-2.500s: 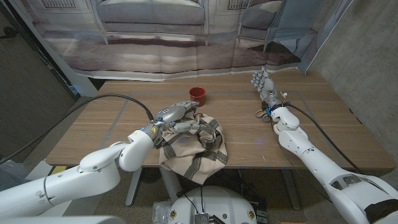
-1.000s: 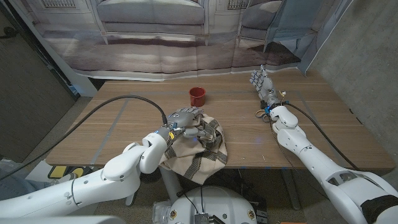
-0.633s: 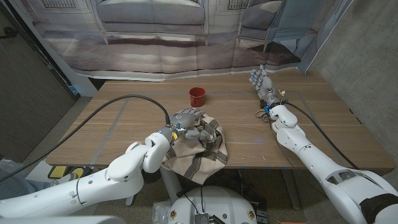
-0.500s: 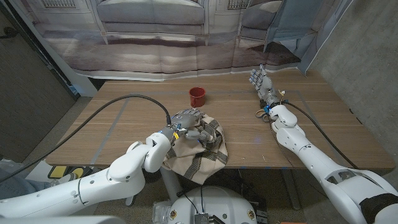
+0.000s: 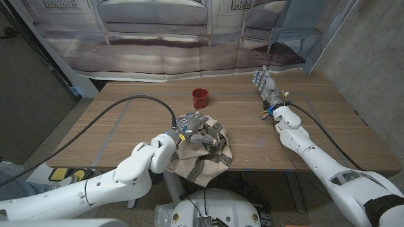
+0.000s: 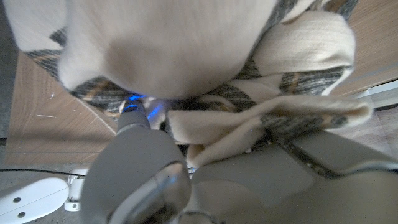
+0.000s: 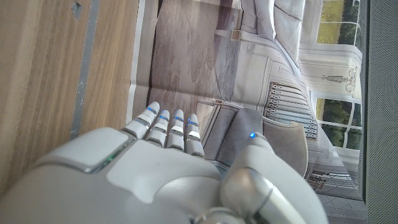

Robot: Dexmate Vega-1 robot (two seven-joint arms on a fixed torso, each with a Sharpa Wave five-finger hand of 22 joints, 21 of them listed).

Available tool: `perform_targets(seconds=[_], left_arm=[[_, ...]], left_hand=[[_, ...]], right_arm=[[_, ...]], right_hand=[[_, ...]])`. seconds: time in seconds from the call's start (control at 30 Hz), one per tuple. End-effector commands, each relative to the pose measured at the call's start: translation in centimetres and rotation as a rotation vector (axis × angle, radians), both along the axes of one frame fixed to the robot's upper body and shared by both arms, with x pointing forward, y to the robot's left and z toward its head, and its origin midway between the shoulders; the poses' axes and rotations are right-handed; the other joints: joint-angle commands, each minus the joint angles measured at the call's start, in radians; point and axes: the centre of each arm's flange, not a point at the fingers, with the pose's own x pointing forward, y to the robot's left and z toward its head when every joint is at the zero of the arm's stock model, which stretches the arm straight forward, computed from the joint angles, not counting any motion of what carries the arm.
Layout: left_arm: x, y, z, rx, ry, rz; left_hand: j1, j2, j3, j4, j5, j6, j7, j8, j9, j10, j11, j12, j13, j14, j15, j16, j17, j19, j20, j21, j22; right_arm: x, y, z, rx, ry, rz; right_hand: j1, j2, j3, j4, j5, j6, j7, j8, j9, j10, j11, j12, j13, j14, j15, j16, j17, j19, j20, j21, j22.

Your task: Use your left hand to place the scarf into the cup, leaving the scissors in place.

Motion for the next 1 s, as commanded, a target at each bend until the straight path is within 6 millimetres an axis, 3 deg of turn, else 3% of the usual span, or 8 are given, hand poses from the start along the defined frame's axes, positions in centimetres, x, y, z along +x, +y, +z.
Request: perform_targets(seconds=[0.03,0.3,0.37,0.43,0.73,1.0], left_arm=[[0.5,-0.5,-0.7,0.015,0.033,0.033],[1.0,-0.6,-1.0,0.008,0.058,0.059],[1.1,-0.6,-1.0,0.009,0.065,0.069],[1.2,-0.7,-1.2,0.008,0.068,0.071],[1.5,-1.0,-1.3,0.006,0.091,0.107],[1.7,-1.2,-1.3,0.014,0.097,0.129]], left_hand=[[0.016,0.0,-0.001,-0.009,0.006,0.002,0.001,0.003,0.004,-0.004,-0.001,0.0,0.005,0.003,0.005,0.002,0.004,0.008,-0.002,-0.005,0.002],[0.027,0.001,-0.002,-0.013,0.007,0.005,0.003,0.004,0.004,-0.003,0.002,0.001,0.005,0.004,0.006,0.002,0.004,0.015,-0.002,-0.004,0.002],[0.028,0.002,-0.002,-0.014,0.007,0.005,0.004,0.004,0.004,-0.003,0.003,0.001,0.005,0.004,0.007,0.002,0.004,0.016,-0.002,-0.004,0.002],[0.03,0.002,-0.002,-0.014,0.008,0.005,0.005,0.004,0.004,-0.004,0.005,0.0,0.005,0.004,0.007,0.002,0.004,0.018,-0.002,-0.003,0.002],[0.042,0.006,-0.002,-0.019,0.009,0.005,0.009,0.004,0.004,-0.004,0.01,0.0,0.005,0.007,0.012,0.003,0.004,0.032,-0.002,0.0,0.003],[0.07,0.016,0.0,-0.026,0.01,0.0,0.013,0.002,0.004,-0.002,0.016,0.001,0.006,0.032,0.021,0.01,0.004,0.097,-0.004,0.022,0.008]], right_arm=[[0.1,0.0,-0.1,0.001,0.003,0.004],[0.1,0.0,0.0,-0.007,0.013,0.006],[0.1,0.1,0.0,-0.005,0.027,0.002],[0.1,0.1,-0.1,0.0,0.031,0.001],[0.3,0.1,-0.2,0.013,0.032,0.0],[0.4,0.2,-0.1,0.013,0.029,0.006]], right_hand=[[-0.001,0.006,-0.002,0.001,-0.004,0.008,0.003,-0.001,0.006,0.006,0.002,-0.004,0.003,0.004,0.001,0.001,0.002,-0.004,0.006,0.0,0.001],[-0.001,0.006,-0.003,0.0,-0.004,0.007,0.002,-0.001,0.006,0.005,0.0,-0.005,0.003,0.002,0.002,0.0,0.002,-0.003,0.018,0.001,0.001],[-0.002,0.006,-0.005,-0.001,-0.004,0.003,0.0,-0.004,0.006,0.002,-0.001,-0.006,0.003,0.001,0.001,0.0,0.002,0.021,0.079,0.01,0.001],[-0.002,0.005,-0.007,-0.003,-0.005,0.003,-0.002,-0.004,0.006,-0.001,-0.003,-0.007,0.003,0.004,0.003,0.001,0.002,0.038,0.101,0.016,0.0],[0.002,0.003,-0.008,-0.007,-0.005,0.008,-0.001,-0.002,0.006,0.007,0.005,-0.003,0.003,0.016,0.009,0.005,0.001,0.057,0.094,0.02,-0.001],[0.004,0.004,-0.008,-0.009,-0.005,0.012,-0.002,-0.001,0.006,0.011,0.004,-0.001,0.003,0.02,0.004,0.005,0.001,0.062,0.087,0.019,-0.002]])
